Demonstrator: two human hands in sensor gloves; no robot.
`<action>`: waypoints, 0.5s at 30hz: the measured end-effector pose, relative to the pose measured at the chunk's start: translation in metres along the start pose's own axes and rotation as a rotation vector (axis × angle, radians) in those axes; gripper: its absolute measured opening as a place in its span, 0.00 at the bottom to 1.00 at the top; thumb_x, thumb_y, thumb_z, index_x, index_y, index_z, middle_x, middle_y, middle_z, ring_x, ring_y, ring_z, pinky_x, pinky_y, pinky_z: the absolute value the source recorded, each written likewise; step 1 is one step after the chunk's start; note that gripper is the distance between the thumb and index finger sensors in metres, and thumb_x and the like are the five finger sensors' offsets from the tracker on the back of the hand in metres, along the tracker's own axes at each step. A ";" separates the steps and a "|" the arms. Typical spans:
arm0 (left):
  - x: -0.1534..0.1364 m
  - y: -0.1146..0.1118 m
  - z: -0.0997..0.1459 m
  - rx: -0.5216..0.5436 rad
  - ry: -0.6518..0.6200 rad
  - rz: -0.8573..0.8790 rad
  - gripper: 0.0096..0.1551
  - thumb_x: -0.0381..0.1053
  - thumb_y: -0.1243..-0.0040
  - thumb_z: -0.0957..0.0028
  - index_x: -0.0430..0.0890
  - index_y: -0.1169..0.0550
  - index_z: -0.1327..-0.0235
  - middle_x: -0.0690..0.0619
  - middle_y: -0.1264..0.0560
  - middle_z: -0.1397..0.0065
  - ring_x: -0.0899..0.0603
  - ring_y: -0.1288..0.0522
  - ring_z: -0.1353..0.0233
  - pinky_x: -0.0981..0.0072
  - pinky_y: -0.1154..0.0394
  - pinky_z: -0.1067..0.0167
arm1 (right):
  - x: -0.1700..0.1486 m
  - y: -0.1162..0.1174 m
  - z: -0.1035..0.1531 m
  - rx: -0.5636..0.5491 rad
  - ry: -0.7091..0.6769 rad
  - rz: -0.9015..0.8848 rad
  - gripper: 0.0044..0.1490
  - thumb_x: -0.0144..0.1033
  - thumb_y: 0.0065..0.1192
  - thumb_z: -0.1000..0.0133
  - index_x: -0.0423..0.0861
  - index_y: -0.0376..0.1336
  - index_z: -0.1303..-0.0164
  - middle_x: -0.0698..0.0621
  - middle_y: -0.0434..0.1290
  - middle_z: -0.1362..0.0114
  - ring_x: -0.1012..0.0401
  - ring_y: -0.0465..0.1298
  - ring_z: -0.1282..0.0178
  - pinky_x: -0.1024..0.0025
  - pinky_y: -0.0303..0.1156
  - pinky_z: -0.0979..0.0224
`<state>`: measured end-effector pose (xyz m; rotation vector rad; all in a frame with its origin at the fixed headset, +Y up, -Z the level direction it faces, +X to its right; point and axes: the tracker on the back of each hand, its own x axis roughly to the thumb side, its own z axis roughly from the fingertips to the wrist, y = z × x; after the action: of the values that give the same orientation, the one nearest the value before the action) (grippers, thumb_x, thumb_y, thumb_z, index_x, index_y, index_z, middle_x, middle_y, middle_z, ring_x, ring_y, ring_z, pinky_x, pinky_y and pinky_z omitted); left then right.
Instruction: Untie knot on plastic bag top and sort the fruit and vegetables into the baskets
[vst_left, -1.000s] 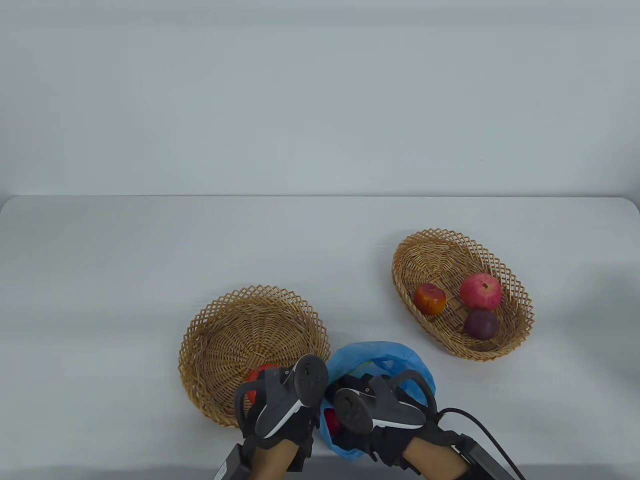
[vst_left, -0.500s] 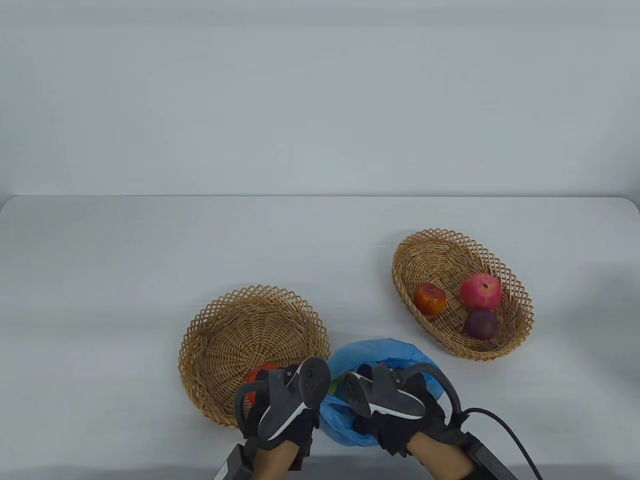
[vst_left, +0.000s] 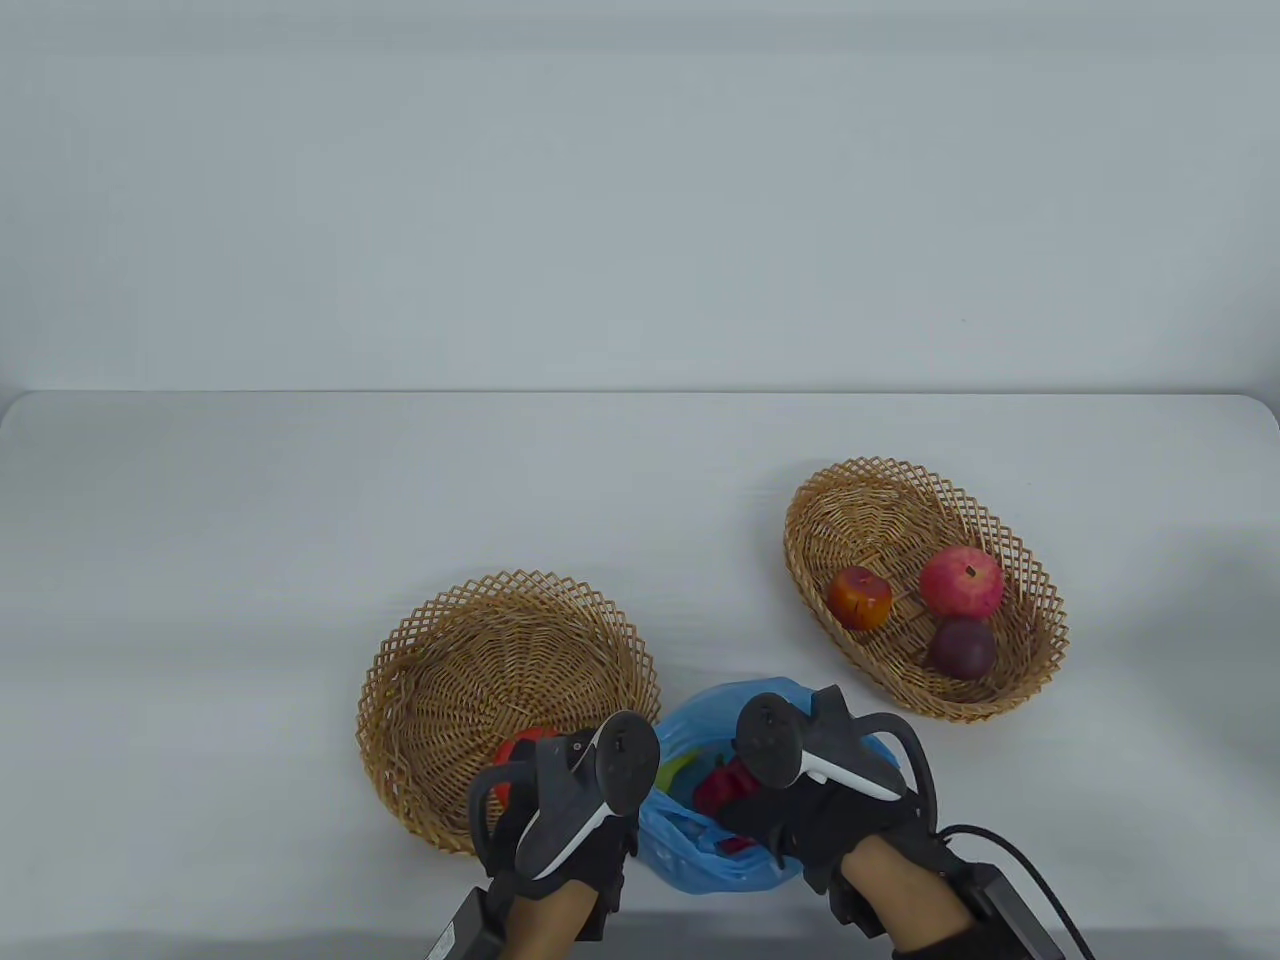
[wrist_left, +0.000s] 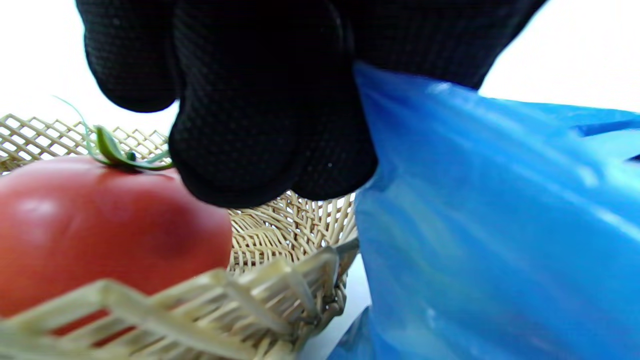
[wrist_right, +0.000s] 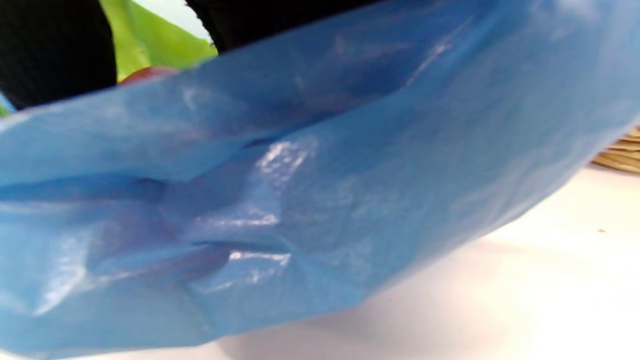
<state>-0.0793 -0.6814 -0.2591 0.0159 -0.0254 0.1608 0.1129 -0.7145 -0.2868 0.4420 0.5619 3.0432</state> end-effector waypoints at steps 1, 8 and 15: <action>0.000 0.000 0.000 -0.001 -0.002 -0.002 0.23 0.56 0.32 0.54 0.51 0.16 0.47 0.55 0.11 0.58 0.47 0.11 0.59 0.45 0.23 0.40 | 0.003 0.003 -0.001 0.002 0.004 0.036 0.60 0.65 0.70 0.55 0.48 0.49 0.19 0.40 0.66 0.20 0.46 0.77 0.31 0.45 0.73 0.32; 0.001 0.000 0.000 -0.004 0.001 -0.019 0.23 0.56 0.32 0.54 0.51 0.16 0.47 0.55 0.10 0.58 0.46 0.11 0.59 0.45 0.23 0.40 | 0.012 0.012 -0.008 0.011 0.045 0.187 0.73 0.67 0.73 0.60 0.46 0.37 0.18 0.39 0.59 0.17 0.45 0.75 0.28 0.45 0.72 0.30; 0.001 0.000 0.000 -0.008 0.003 -0.016 0.23 0.56 0.32 0.54 0.51 0.16 0.47 0.55 0.10 0.58 0.46 0.11 0.59 0.45 0.23 0.40 | -0.012 0.007 -0.012 0.052 0.078 0.009 0.69 0.73 0.56 0.56 0.45 0.35 0.18 0.38 0.58 0.17 0.43 0.73 0.25 0.43 0.70 0.29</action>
<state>-0.0785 -0.6815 -0.2591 0.0075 -0.0232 0.1449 0.1214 -0.7259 -0.2979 0.3290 0.6457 3.0718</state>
